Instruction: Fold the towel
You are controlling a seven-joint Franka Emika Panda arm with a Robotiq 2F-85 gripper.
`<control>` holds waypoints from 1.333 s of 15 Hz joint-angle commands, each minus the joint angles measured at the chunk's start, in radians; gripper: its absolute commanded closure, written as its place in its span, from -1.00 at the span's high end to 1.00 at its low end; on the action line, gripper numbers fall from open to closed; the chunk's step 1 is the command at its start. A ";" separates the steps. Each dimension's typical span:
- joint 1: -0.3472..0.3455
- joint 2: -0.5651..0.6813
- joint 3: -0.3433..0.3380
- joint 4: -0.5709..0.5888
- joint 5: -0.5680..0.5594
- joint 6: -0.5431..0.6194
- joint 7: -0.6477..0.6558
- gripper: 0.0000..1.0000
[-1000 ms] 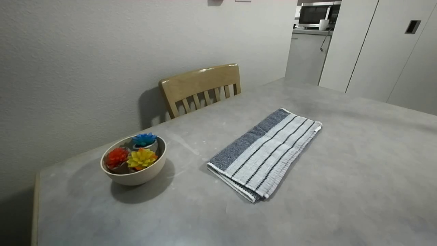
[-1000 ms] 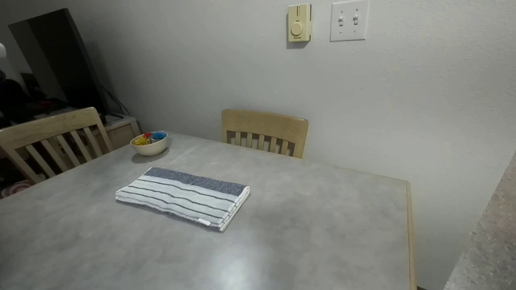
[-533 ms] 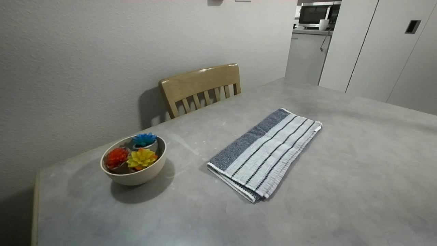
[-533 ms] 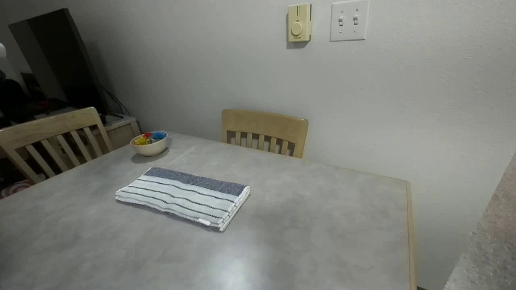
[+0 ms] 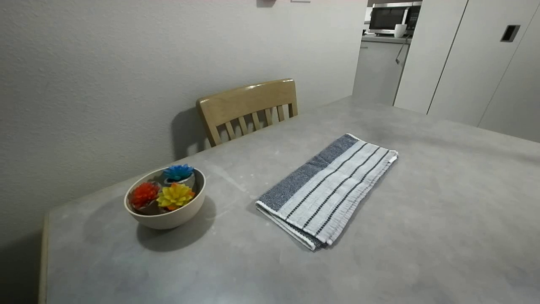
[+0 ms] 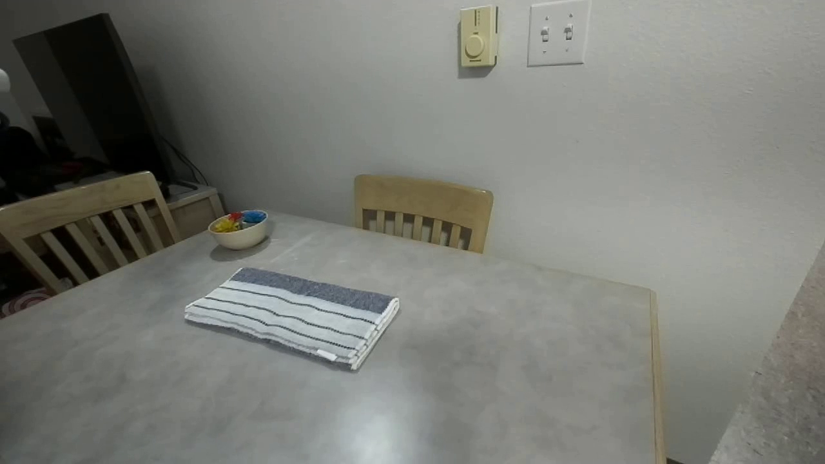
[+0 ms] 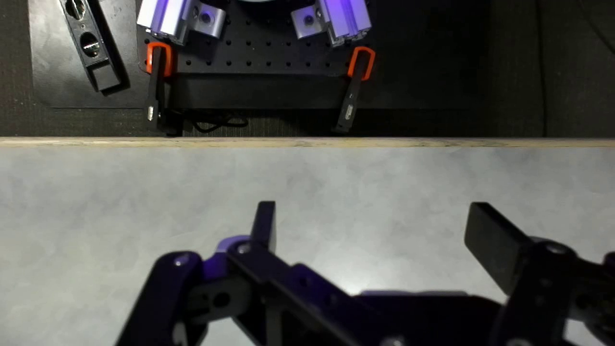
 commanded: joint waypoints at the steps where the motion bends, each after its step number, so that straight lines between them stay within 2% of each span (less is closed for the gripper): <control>1: -0.007 0.000 0.006 0.002 0.003 -0.004 -0.004 1.00; 16: -0.007 0.000 0.006 0.002 0.003 -0.004 -0.004 1.00; 20: -0.026 0.026 0.025 0.021 -0.061 0.018 0.030 1.00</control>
